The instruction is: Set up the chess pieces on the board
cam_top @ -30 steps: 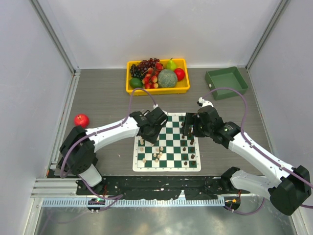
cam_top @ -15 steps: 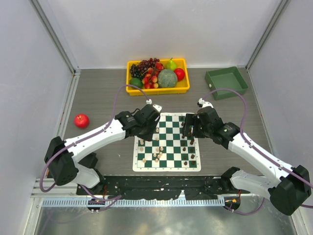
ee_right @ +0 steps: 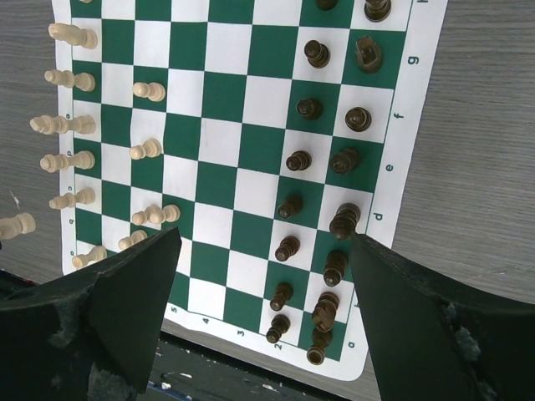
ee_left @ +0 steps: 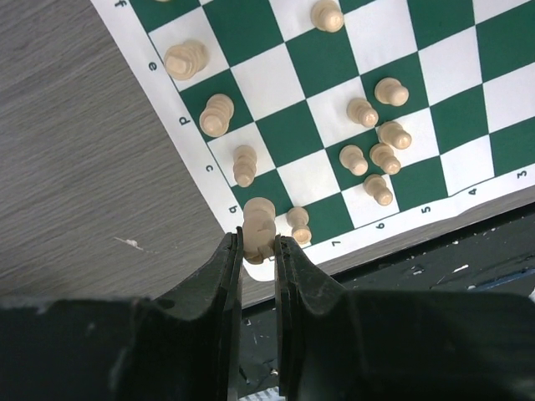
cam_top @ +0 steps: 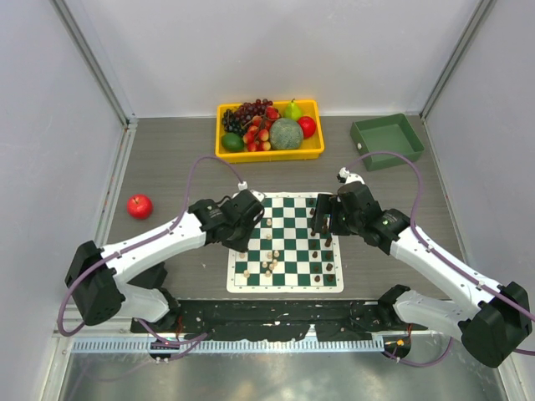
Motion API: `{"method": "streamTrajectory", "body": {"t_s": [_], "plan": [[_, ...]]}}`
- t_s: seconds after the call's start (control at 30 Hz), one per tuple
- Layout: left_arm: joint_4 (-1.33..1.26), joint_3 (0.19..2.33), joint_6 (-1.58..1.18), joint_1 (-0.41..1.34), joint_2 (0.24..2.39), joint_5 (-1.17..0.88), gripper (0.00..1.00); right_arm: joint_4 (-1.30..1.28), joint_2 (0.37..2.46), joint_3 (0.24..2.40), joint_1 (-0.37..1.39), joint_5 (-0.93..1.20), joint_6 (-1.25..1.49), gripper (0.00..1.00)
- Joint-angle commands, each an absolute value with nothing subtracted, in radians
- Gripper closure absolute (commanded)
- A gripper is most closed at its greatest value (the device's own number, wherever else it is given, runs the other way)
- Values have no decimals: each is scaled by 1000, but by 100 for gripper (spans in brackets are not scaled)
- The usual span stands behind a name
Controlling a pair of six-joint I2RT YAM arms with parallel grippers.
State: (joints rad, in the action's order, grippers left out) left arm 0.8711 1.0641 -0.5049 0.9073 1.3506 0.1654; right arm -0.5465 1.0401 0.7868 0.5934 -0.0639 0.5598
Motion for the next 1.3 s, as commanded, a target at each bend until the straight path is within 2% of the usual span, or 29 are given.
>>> {"method": "streamTrajectory", "body": {"t_s": [0.0,1.27], "plan": [[890,1045,-540,907,1310,184,85,-518,1023,804,591,-57,568,12],[818,991,-627,986,1466,226,86,-526,1026,802,591,-66,563,12]]}}
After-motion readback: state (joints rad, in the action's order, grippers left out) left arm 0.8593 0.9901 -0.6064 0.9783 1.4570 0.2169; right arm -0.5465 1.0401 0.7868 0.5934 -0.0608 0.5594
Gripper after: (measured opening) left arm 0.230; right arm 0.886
